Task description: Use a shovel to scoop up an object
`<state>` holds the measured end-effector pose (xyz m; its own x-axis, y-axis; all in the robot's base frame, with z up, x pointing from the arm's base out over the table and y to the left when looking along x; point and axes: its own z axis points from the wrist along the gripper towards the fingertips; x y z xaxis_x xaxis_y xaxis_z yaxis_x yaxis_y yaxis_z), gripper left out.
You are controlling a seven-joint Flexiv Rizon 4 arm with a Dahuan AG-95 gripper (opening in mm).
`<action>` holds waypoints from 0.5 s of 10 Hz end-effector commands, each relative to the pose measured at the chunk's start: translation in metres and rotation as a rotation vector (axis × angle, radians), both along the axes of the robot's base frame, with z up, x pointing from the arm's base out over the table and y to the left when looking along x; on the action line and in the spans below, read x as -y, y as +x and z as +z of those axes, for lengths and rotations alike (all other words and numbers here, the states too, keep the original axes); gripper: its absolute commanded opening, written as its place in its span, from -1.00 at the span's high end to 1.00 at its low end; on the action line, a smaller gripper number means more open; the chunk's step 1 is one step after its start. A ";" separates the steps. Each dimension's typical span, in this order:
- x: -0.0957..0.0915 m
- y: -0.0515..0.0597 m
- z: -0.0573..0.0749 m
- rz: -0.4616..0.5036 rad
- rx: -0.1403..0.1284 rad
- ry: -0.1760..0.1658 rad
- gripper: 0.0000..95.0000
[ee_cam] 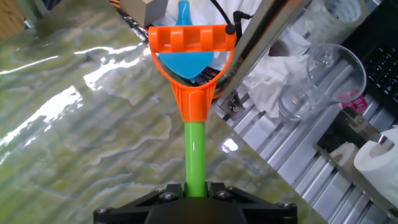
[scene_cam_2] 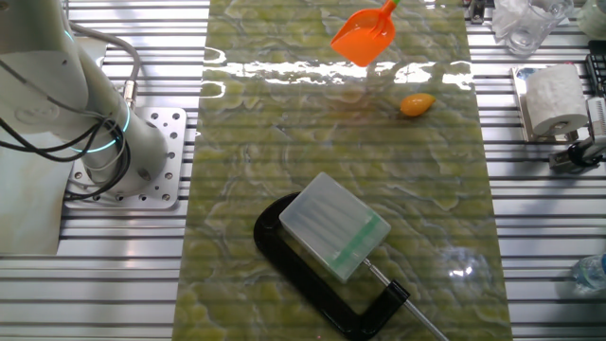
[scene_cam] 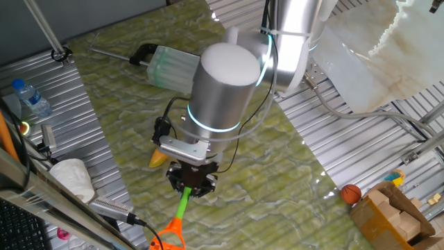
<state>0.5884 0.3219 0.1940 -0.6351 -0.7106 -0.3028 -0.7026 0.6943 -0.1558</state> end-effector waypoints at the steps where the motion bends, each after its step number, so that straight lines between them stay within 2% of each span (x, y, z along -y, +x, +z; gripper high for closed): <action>1: 0.000 0.001 -0.001 0.008 0.005 -0.009 1.00; 2: 0.000 0.001 -0.001 -0.003 -0.001 -0.007 1.00; 3: 0.000 0.001 -0.001 -0.036 -0.024 0.004 1.00; 4: 0.000 0.001 -0.001 -0.066 -0.052 0.008 1.00; 5: 0.000 0.001 -0.001 -0.116 -0.095 -0.016 1.00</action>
